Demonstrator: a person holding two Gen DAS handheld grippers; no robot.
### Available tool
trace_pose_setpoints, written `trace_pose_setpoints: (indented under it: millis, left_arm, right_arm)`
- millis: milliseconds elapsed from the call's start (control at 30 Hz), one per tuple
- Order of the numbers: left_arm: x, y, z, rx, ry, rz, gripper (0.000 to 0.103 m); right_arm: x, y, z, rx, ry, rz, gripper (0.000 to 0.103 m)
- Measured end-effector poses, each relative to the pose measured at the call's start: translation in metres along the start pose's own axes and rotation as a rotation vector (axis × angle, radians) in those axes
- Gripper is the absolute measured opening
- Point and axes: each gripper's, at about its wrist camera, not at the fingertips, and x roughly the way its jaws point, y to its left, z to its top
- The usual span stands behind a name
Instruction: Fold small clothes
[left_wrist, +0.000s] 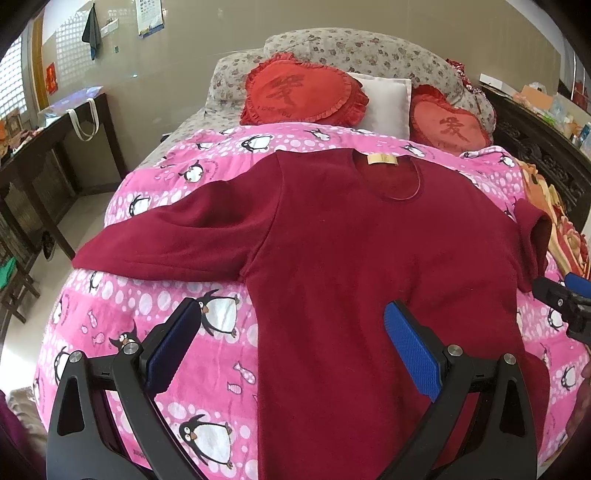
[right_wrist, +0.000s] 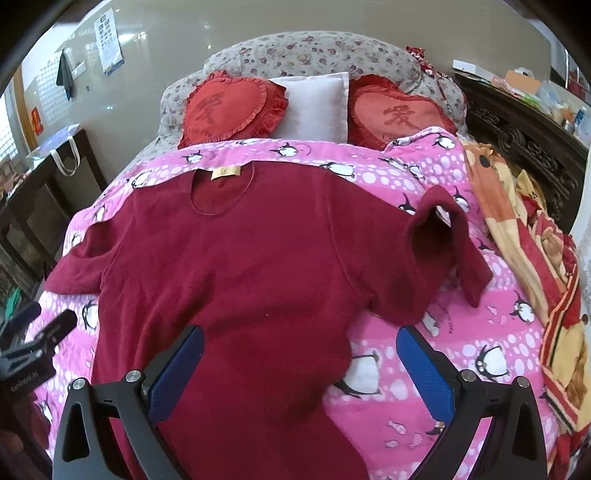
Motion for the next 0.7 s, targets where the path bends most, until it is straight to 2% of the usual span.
trace_pose_setpoints:
  millis: [200,533,700]
  left_arm:
    - [0.006,0.001,0.002,-0.008,-0.02,0.015,0.1]
    - [0.019,0.003,0.002,-0.027,-0.009,0.018,0.1]
    - [0.024,0.003,0.003,-0.023,0.003,0.021,0.1]
  right_arm:
    - [0.011,0.01,0.005,-0.007,-0.003,0.006,0.103]
    - [0.024,0.01,0.003,0.063,0.004,0.097,0.103]
    - [0.032,0.016,0.003,0.043,0.035,0.088,0.103]
